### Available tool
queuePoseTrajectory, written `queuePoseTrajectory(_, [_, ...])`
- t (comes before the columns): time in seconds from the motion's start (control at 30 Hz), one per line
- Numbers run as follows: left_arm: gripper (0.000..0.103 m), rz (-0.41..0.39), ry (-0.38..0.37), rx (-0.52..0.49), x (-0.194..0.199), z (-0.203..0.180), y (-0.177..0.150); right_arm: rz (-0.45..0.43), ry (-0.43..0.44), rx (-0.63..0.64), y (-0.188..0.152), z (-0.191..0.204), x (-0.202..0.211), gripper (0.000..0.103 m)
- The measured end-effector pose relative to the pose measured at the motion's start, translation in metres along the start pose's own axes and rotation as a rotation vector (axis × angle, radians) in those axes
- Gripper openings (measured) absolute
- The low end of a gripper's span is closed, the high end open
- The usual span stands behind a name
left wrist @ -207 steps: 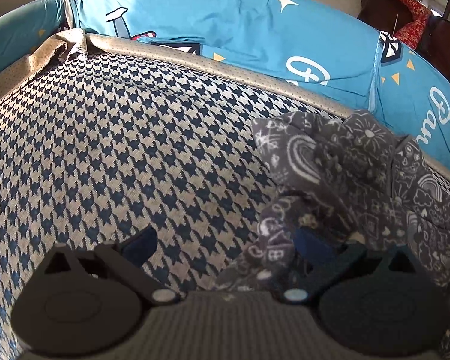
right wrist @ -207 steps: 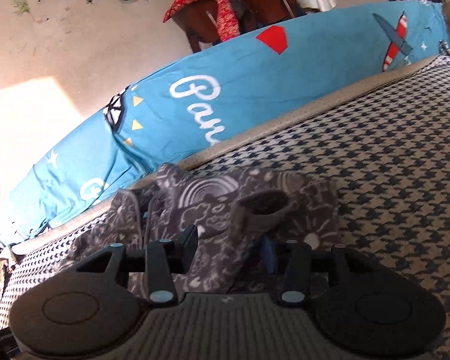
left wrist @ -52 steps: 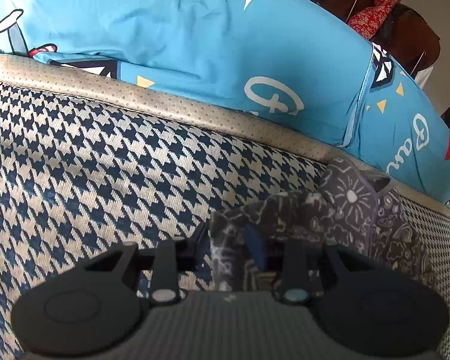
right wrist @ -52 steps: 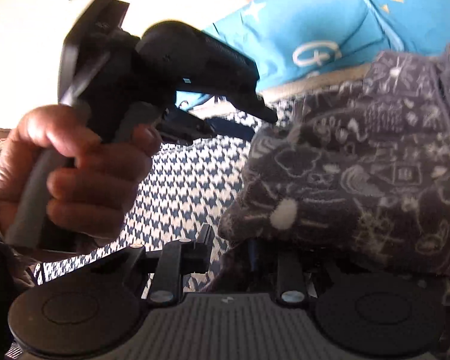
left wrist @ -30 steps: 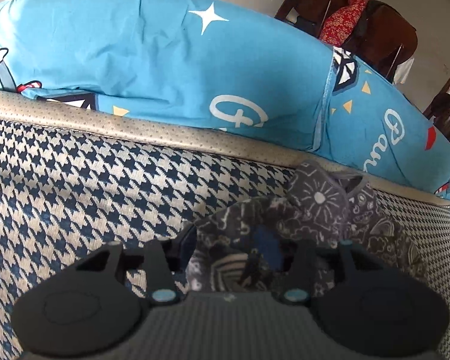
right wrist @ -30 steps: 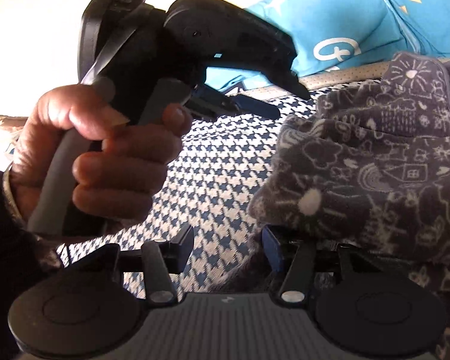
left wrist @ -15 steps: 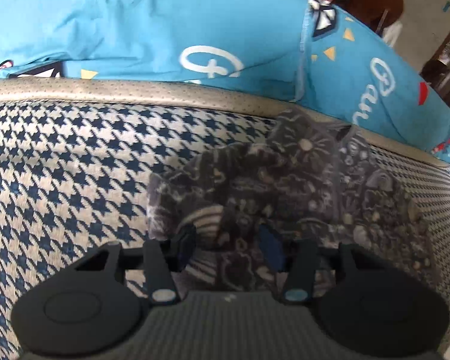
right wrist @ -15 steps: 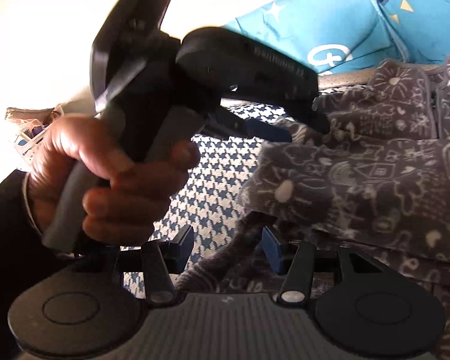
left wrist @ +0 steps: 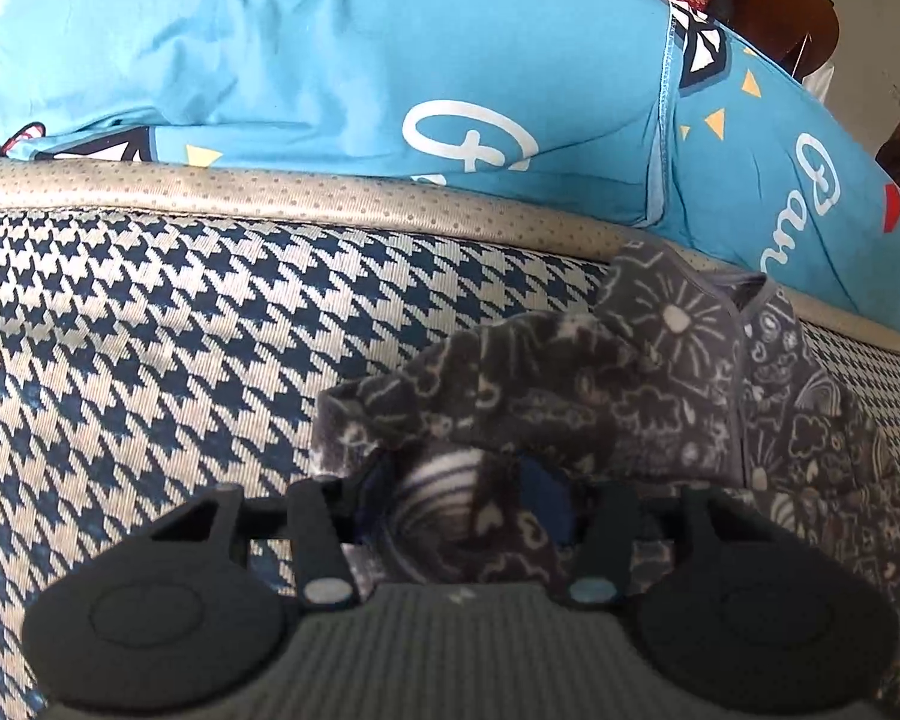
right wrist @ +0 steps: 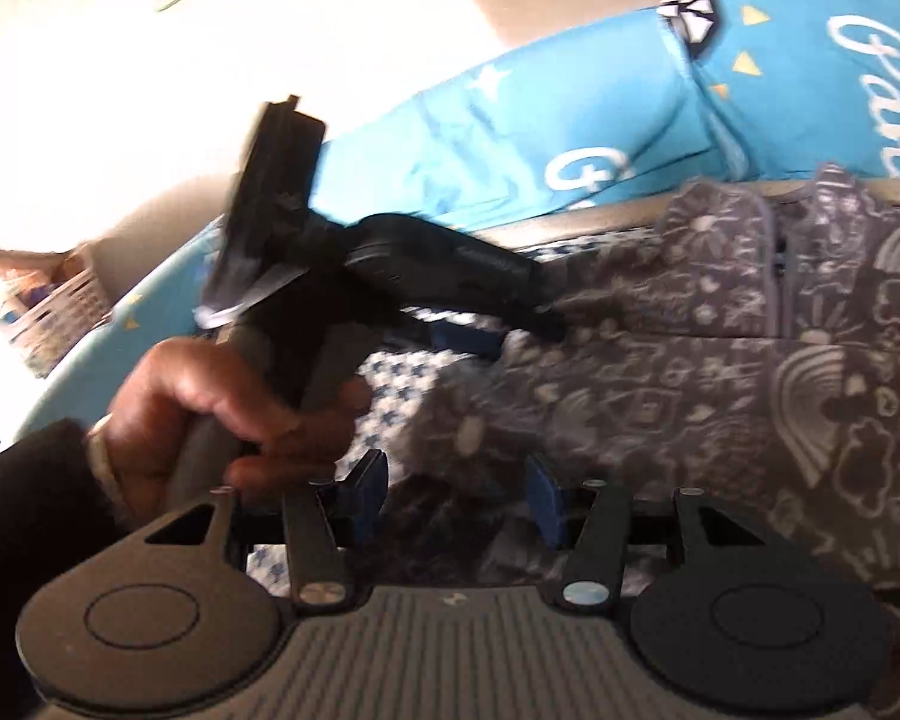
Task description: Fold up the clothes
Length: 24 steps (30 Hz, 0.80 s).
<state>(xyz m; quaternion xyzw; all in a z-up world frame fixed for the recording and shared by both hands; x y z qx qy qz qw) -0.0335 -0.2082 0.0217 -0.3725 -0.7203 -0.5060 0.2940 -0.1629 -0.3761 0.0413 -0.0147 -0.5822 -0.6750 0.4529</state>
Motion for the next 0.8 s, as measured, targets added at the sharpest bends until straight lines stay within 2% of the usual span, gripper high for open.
queuePoseTrajectory(0.13, [0.049, -0.013, -0.001, 0.027, 0.008, 0.0, 0.002, 0.106, -0.032, -0.07, -0.007, -0.008, -0.02, 0.051])
queuePoseTrajectory(0.3, [0.05, -0.034, -0.014, 0.069, 0.025, 0.002, 0.006, 0.105, -0.02, -0.103, -0.006, -0.01, -0.015, 0.052])
queuePoseTrajectory(0.5, [0.059, -0.071, 0.001, 0.048, 0.051, -0.005, -0.002, 0.062, 0.012, -0.101, 0.001, -0.017, 0.004, 0.052])
queuePoseTrajectory(0.6, [0.059, -0.064, 0.002, 0.045, 0.06, -0.008, -0.011, 0.019, -0.027, -0.093, 0.008, -0.026, 0.016, 0.052])
queuePoseTrajectory(0.8, [0.059, -0.041, 0.098, -0.036, 0.064, -0.02, -0.039, -0.033, -0.176, -0.078, 0.02, -0.057, 0.033, 0.052])
Point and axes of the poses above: each gripper's, at about its wrist camera, not at the fingertips, and x roughly against the way its jaws point, z to its left, y to its top, the point moved 1 cm from there along -x, roughly the way its jaws point, and after that the axes turned 8 degrees about x, right-handed, at the moved point
